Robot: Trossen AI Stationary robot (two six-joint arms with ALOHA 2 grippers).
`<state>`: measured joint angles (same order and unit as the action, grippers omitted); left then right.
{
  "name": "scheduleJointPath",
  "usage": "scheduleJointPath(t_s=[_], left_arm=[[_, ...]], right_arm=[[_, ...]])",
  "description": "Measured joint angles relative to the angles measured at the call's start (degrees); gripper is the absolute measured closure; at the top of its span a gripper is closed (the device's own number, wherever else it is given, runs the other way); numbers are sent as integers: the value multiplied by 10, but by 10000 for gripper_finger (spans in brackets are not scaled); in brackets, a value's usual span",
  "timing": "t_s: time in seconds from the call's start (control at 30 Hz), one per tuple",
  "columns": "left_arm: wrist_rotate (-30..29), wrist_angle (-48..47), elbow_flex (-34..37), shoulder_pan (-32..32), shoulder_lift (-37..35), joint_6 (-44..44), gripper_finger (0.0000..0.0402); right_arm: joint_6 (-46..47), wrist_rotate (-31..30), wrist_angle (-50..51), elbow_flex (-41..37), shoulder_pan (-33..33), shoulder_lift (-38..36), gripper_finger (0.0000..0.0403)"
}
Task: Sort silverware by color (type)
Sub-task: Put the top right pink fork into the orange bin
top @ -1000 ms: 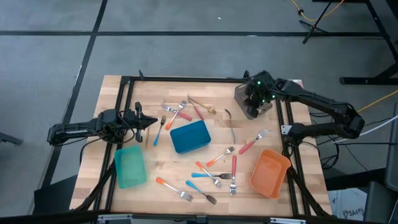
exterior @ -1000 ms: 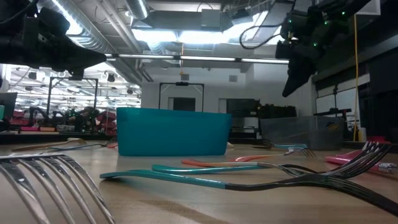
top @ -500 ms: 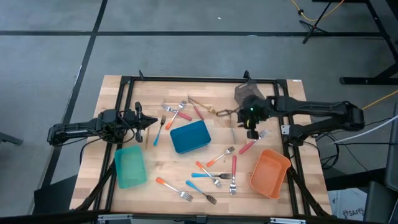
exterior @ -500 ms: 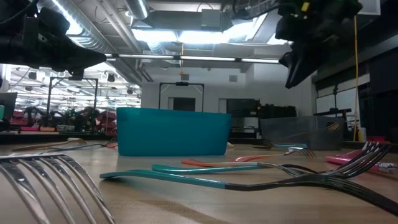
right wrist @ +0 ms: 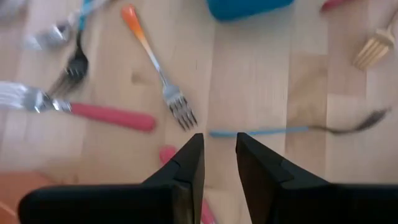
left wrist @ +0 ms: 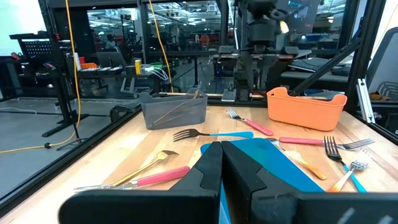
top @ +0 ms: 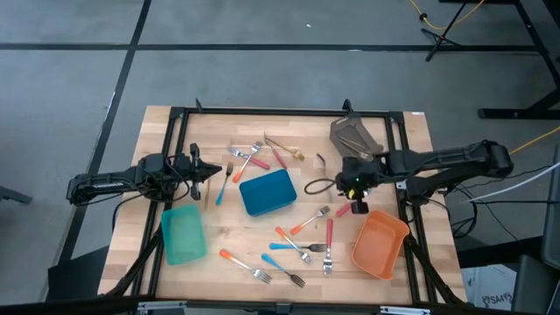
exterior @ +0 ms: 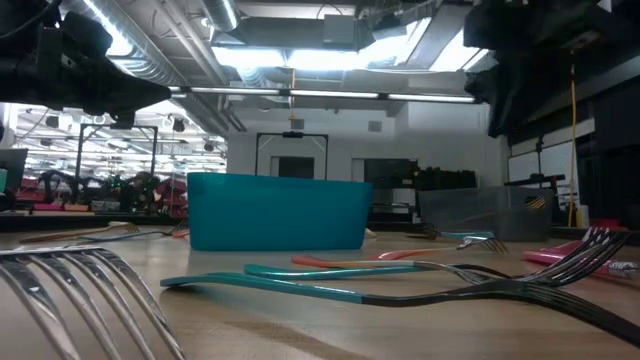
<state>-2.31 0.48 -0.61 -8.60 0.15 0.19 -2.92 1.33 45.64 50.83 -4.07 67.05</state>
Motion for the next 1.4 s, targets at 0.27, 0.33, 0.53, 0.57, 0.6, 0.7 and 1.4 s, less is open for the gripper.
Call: scheduleJointPath(t_s=[0.27,0.33,0.53,0.57,0.6,0.7,1.4], left_arm=[[0,0,0,0,0,0,399],[0,0,0,0,0,0,399],[0,0,0,0,0,0,399],[0,0,0,0,0,0,399],[0,0,0,0,0,0,399],[0,0,0,0,0,0,399],[0,0,0,0,0,0,399]], right_arm=[[1,-72,120,0,-12,0,317],[1,-84,137,0,-12,2,317],[-6,-85,163,0,-12,16,317],[-10,-84,166,0,-12,20,317],[-17,-84,166,0,-12,24,317],[-40,-84,168,0,-12,36,317],[-220,-52,175,0,6,117,317]])
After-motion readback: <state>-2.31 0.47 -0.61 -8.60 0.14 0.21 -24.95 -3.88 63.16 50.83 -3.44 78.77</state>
